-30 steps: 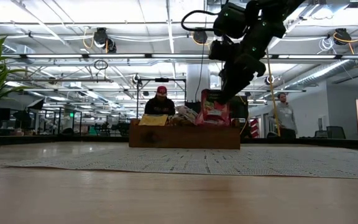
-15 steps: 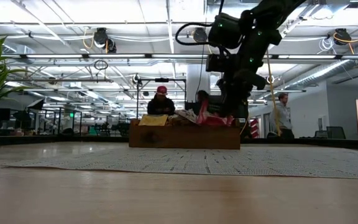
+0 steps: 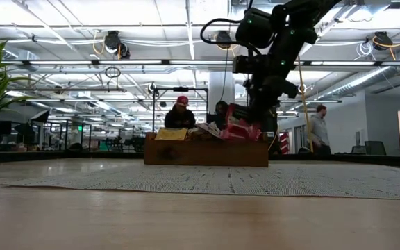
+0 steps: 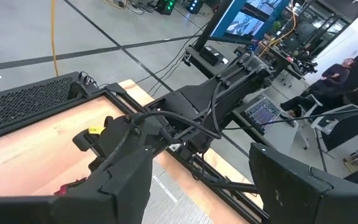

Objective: Pick & Place Tea
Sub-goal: Put the red tea bag into the right section of the wooden organizer

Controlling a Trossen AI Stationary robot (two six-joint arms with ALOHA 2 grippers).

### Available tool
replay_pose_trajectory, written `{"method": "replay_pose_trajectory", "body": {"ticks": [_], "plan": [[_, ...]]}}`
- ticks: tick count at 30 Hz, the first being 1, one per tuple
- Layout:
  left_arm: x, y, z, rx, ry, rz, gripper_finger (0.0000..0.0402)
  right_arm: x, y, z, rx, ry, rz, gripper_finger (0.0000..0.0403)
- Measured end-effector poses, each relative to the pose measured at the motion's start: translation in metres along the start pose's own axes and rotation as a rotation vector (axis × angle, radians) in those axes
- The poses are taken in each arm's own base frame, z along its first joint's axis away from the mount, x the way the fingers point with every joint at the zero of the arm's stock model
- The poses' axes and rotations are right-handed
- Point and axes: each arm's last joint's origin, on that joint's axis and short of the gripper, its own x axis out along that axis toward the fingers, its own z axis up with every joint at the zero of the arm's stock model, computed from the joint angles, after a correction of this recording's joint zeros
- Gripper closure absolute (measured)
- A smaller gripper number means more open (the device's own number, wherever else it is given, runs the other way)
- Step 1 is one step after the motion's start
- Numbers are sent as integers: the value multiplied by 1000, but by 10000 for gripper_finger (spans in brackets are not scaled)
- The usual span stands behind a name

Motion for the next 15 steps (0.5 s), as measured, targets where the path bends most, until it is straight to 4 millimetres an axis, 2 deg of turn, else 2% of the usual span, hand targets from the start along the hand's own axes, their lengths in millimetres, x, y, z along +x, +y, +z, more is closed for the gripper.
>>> {"method": "replay_pose_trajectory", "body": {"ticks": [9,15], "plan": [[0,0,0,6,1,-1,135,-5,-1,-2,-21,10,0,390],[0,-1,-1,1,20,-26,135,-5,-1,-4,-45,25,7,355]]}}
